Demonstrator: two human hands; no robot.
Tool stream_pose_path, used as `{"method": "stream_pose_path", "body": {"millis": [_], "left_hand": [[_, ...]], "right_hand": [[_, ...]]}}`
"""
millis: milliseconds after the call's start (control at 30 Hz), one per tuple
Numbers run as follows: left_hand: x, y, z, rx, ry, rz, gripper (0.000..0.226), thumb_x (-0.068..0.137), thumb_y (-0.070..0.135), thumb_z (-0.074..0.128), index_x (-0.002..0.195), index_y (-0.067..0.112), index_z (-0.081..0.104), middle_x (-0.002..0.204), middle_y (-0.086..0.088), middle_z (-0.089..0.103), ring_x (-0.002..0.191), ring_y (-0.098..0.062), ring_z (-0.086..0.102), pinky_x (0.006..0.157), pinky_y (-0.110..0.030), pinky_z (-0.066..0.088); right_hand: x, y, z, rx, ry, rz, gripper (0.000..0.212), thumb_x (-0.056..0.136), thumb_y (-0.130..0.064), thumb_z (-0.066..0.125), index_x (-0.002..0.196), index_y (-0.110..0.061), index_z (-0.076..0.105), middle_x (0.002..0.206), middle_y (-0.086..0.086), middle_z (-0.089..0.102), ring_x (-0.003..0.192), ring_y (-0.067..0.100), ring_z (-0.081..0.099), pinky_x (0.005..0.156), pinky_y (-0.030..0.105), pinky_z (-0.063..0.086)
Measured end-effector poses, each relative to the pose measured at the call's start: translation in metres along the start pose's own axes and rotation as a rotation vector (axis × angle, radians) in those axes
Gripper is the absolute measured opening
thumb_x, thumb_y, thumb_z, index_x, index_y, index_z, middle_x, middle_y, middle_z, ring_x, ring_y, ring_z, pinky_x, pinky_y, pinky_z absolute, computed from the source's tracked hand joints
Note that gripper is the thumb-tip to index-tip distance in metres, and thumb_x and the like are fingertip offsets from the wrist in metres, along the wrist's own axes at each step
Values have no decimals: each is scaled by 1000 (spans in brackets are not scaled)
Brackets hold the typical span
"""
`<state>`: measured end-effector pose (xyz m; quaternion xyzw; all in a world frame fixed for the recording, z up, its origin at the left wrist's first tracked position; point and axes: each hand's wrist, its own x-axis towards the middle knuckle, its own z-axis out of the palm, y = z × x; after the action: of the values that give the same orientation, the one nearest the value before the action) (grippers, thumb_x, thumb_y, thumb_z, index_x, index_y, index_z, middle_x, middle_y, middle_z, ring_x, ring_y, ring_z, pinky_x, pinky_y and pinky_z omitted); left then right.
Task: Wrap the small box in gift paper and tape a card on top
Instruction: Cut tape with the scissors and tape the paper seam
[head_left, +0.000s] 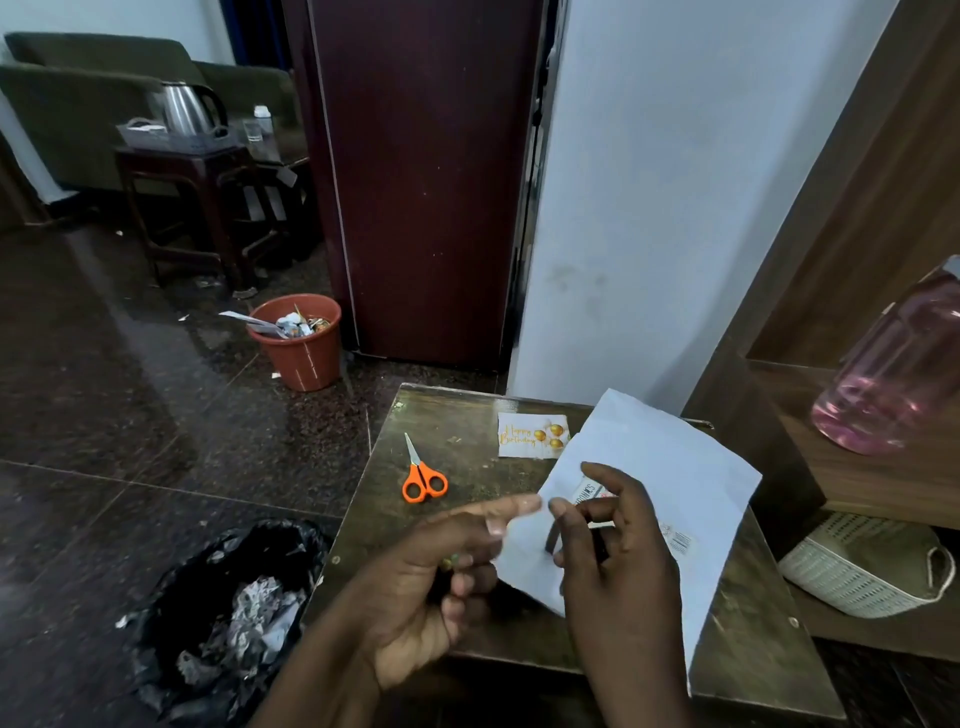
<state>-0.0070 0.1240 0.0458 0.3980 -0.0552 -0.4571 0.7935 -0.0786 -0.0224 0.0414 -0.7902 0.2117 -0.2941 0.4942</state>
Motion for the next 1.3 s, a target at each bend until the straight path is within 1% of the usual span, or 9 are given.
{"method": "stream_pose_path", "body": {"millis": [167,333,567,700,833,967,1067,1167,1300], "left_hand": [[-10,26,-34,-247,103,121,70,64,11,81,132,4,68,66,5,30,46,-1,33,33,-13,30],[-19,41,-55,-414,81,204,95,43,3,98,133,4,67,63,6,32,42,-1,34,30,-13,32],[-16,42,-59,-449,76,220,95,41,3,99,131,3,68,66,4,31,42,-2,36,30,-13,31],[-15,41,-59,-448,49,213,94,45,4,99,133,4,67,67,4,31,44,-2,35,31,-13,31],[-15,41,-57,-448,26,205,94,43,2,100,132,2,67,65,3,32,42,-2,37,30,-14,32],[-16,40,-55,-422,17,199,93,48,5,100,134,3,66,66,4,30,44,-2,36,31,-13,31],[-13,35,-51,-398,-12,165,90,54,8,99,137,4,64,66,4,31,44,-3,36,32,-13,33],[-6,27,-41,-374,-62,114,88,60,9,98,139,1,61,66,3,32,44,-2,38,32,-14,34],[1,21,-36,-374,-87,57,85,68,16,97,141,-2,58,64,3,33,45,-3,39,33,-15,37]], "right_hand": [[29,-19,48,-185,-173,-89,15,98,-18,62,87,-27,67,84,-17,69,81,2,63,69,15,45],[62,-38,105,-481,-453,31,11,95,-16,59,89,-17,68,96,5,71,93,24,68,71,29,47],[58,-43,138,-732,-537,-99,19,97,-14,53,106,-9,69,108,13,71,102,32,69,78,35,52],[54,-49,140,-647,-578,-15,24,100,-27,53,82,-14,62,103,12,72,99,30,70,79,34,50],[60,-53,122,-545,-538,113,14,98,-27,58,91,-16,64,109,10,70,106,29,67,83,31,49],[64,-55,73,-294,-472,271,29,88,-37,70,70,-15,64,68,6,65,70,22,62,64,30,42],[48,-58,28,-36,-586,381,28,87,-28,70,69,-7,73,68,10,72,61,12,64,62,25,48],[31,-50,9,295,-697,571,18,92,-5,66,83,7,76,77,21,73,62,21,68,64,24,56],[20,-36,-1,404,-776,634,17,91,0,67,81,8,78,72,22,67,58,22,64,63,27,54]]}}
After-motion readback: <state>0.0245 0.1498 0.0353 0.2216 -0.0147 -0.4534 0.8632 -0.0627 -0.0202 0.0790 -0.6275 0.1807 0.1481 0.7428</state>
